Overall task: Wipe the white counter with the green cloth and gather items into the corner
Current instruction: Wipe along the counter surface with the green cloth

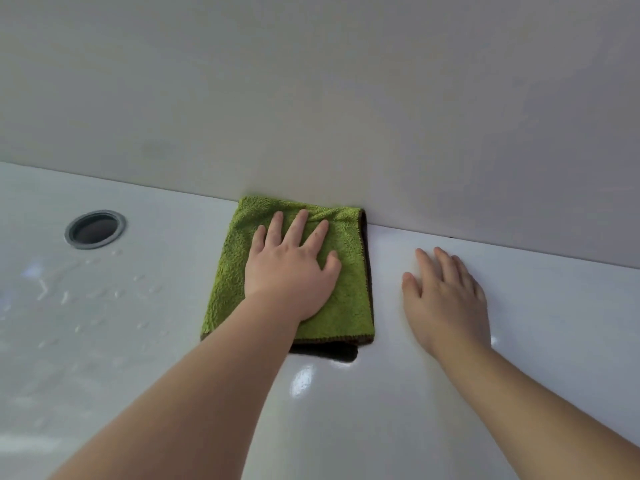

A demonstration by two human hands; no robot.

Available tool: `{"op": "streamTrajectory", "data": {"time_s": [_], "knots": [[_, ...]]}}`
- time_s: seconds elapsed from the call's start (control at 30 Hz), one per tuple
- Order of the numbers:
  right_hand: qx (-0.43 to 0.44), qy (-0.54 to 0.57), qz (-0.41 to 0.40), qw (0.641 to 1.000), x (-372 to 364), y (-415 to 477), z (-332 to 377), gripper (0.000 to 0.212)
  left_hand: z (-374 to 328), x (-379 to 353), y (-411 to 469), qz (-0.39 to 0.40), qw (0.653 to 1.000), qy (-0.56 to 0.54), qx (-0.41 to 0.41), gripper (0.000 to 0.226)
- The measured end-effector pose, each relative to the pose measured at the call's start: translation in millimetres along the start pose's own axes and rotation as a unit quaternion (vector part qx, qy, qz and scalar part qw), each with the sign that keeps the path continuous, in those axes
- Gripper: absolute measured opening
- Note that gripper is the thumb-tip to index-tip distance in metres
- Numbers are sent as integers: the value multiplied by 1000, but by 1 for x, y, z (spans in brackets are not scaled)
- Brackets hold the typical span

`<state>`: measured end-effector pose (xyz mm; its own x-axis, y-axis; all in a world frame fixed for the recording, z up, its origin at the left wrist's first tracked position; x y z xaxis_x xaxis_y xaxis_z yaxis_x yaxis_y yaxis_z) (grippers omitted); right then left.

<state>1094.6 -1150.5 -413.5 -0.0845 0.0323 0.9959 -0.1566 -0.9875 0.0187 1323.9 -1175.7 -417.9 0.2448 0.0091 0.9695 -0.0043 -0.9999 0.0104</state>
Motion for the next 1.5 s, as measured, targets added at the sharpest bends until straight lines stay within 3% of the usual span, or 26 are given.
{"op": "streamTrajectory", "data": {"time_s": [0.17, 0.27, 0.43, 0.57, 0.63, 0.77, 1.13, 1.5], "knots": [[79, -90, -44, 992, 19, -5, 26, 54, 13, 5, -8, 4, 1000, -10, -10, 68], [145, 12, -36, 989, 23, -8, 71, 52, 29, 9, -11, 2, 1000, -9, -6, 71], [111, 172, -3, 979, 12, 1, 140, 48, 98, 27, -9, -1, 1000, 1, -14, 70], [96, 174, 24, 980, -9, 11, 191, 50, 156, 42, -5, -6, 1000, 5, -17, 70], [97, 113, 22, 989, -20, 10, 205, 51, 174, 47, -3, -9, 1000, 2, -22, 70], [77, 10, 4, 997, -26, 5, 207, 54, 193, 50, 4, -14, 999, -7, -42, 71], [51, -7, -16, 999, -19, 4, 205, 49, 187, 50, -7, -19, 999, -14, -46, 71], [67, -7, -11, 998, -20, -3, 210, 51, 184, 52, -100, -18, 999, -14, -36, 63]]}}
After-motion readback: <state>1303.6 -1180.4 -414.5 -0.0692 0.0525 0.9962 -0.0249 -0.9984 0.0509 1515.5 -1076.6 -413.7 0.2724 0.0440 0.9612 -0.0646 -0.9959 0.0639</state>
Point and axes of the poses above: each hand's wrist, its own y-axis towards the middle knuckle, its own x-axis out of the back of the hand, z = x × y, the point moved 7 cm from there along y, towards the middle knuckle, and after that the axes turned 1 degree about -z, right-handed, at the moved point
